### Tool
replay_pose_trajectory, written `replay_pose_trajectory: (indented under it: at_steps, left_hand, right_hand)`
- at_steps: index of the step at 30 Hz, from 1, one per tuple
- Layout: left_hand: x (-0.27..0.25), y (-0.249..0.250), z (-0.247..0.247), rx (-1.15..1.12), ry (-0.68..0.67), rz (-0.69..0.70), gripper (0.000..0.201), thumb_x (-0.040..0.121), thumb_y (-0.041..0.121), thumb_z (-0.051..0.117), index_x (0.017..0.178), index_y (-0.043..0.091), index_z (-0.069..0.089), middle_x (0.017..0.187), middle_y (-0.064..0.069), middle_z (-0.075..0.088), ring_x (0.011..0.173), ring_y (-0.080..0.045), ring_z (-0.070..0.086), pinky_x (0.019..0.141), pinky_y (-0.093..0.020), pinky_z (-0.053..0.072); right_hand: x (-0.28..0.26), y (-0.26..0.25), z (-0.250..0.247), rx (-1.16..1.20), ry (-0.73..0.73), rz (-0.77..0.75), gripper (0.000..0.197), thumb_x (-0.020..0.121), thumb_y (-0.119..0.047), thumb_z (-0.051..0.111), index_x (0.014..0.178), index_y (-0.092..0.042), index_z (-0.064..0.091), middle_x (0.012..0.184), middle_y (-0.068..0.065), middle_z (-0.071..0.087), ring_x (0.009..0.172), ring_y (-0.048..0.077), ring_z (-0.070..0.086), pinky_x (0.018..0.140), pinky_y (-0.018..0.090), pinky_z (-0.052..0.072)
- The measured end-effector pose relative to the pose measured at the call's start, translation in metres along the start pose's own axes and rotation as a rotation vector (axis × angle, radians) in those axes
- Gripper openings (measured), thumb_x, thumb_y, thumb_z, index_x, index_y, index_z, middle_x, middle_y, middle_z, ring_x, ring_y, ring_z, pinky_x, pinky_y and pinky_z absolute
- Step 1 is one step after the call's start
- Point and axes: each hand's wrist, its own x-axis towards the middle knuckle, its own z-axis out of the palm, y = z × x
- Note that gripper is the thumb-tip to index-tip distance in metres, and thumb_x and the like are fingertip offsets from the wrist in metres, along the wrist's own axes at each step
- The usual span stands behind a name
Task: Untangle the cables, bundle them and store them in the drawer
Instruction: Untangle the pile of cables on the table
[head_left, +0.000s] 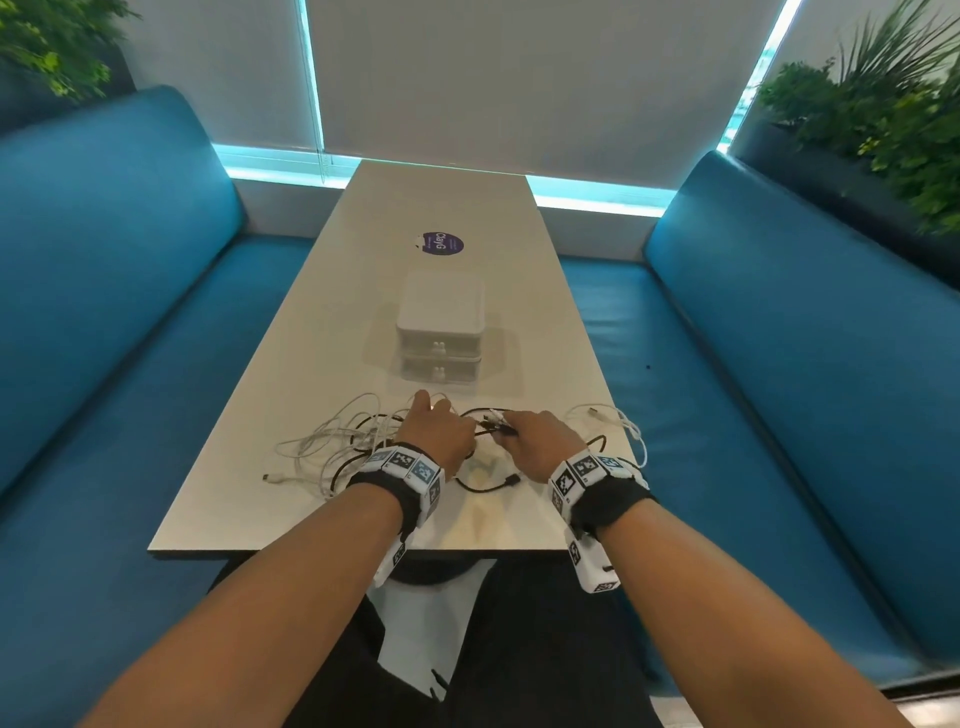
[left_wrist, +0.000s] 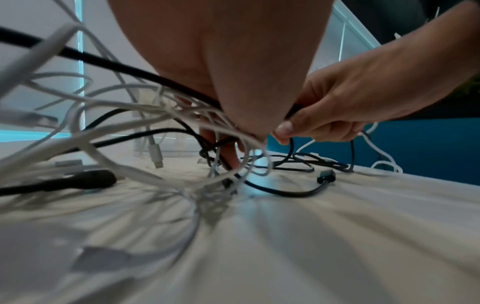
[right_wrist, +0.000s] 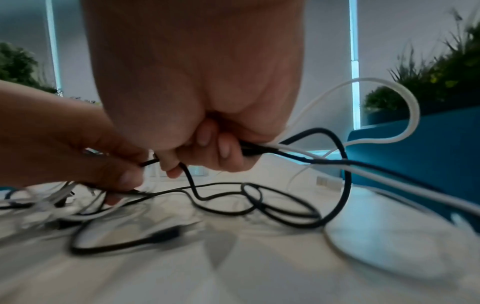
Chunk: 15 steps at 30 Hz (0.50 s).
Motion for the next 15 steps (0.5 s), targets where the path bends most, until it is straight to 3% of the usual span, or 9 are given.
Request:
replay_pose_trajectory:
  at_steps: [6, 10, 13, 15]
  left_hand:
    - [-0.001, -0.008, 0.001, -0.029, -0.034, -0.031, 0.017, 0.096, 0.019, 0.047, 0.108, 0.022, 0.059, 0.102, 0.002, 0.067, 0.112, -0.025, 0.048, 0.103, -0.051, 0.023]
    - [-0.002, -0.008, 0.002, -0.068, -0.064, -0.011, 0.028, 0.086, 0.010, 0.051, 0.112, 0.021, 0.052, 0.110, 0.000, 0.063, 0.115, -0.026, 0.046, 0.109, -0.055, 0.020]
    - [-0.002, -0.005, 0.001, -0.045, -0.060, -0.024, 0.027, 0.089, 0.016, 0.052, 0.115, 0.019, 0.052, 0.111, -0.001, 0.064, 0.117, -0.026, 0.047, 0.110, -0.055, 0.020]
    - [-0.002, -0.006, 0.001, -0.045, -0.063, -0.048, 0.026, 0.098, 0.032, 0.047, 0.118, 0.019, 0.056, 0.110, 0.000, 0.067, 0.118, -0.026, 0.047, 0.110, -0.054, 0.019]
  right_hand:
    - [0.001, 0.017, -0.012, -0.149, 0.042, 0.071, 0.029, 0.101, -0.042, 0.041, 0.113, -0.025, 0.061, 0.101, 0.008, 0.064, 0.089, 0.028, 0.063, 0.077, 0.038, 0.053]
    - [-0.003, 0.027, -0.013, -0.168, 0.041, 0.108, 0.029, 0.101, -0.043, 0.041, 0.108, -0.024, 0.061, 0.100, 0.006, 0.066, 0.088, 0.027, 0.063, 0.076, 0.037, 0.052]
    - [-0.005, 0.029, -0.014, -0.186, 0.055, 0.110, 0.029, 0.101, -0.044, 0.041, 0.108, -0.024, 0.061, 0.100, 0.006, 0.066, 0.090, 0.027, 0.063, 0.072, 0.035, 0.048]
    - [-0.005, 0.030, -0.016, -0.204, 0.063, 0.109, 0.030, 0.101, -0.044, 0.041, 0.110, -0.024, 0.061, 0.101, 0.006, 0.066, 0.092, 0.027, 0.063, 0.070, 0.034, 0.046]
